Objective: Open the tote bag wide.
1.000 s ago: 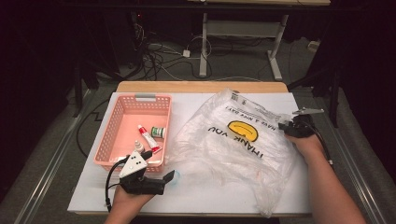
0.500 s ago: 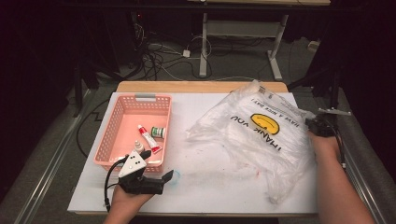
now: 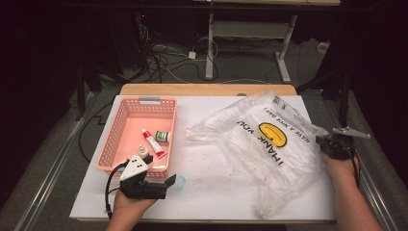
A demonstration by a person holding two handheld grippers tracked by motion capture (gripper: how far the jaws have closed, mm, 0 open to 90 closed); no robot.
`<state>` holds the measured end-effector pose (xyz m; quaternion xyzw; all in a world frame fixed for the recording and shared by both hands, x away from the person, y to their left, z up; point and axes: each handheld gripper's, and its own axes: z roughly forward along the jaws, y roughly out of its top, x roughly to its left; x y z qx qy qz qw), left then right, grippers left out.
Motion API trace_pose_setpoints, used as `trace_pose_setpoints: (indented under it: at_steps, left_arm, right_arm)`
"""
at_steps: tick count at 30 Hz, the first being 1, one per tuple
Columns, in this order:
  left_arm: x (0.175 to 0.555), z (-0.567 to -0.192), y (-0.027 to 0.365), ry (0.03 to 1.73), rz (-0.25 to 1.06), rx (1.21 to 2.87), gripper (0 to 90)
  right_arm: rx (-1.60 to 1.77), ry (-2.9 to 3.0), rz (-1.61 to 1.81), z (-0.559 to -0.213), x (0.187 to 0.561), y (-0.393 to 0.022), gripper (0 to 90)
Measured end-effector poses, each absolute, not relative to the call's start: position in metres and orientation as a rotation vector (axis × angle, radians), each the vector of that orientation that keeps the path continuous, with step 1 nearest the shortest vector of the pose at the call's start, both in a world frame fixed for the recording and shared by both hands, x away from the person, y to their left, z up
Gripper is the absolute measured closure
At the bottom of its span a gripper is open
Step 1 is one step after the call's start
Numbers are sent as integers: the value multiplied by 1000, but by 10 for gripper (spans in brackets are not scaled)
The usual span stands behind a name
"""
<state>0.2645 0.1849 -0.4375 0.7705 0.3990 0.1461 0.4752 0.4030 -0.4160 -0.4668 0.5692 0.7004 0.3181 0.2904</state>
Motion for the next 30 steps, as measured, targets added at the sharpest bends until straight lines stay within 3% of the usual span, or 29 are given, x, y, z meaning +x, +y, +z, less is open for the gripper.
trace_pose_setpoints:
  at_steps: [4,16,23,25,27,30]
  left_arm:
    - [265,-437,184,955,348,1894,20]
    - [262,-438,187,954,373,1862,0]
    - [265,-440,187,976,368,1873,0]
    - [266,-440,188,979,369,1871,0]
    - [266,-440,189,979,370,1872,0]
    - [266,-441,191,982,368,1873,0]
  right_arm:
    - [1486,1889,896,-458,383,-415,673]
    - [1401,1904,994,-458,326,-416,446]
    - [1291,1981,1108,-454,302,-393,145]
    - [1282,1987,1127,-453,301,-389,127]
    - [1256,2011,1163,-451,301,-377,22]
    - [1234,2036,1169,-447,304,-363,0]
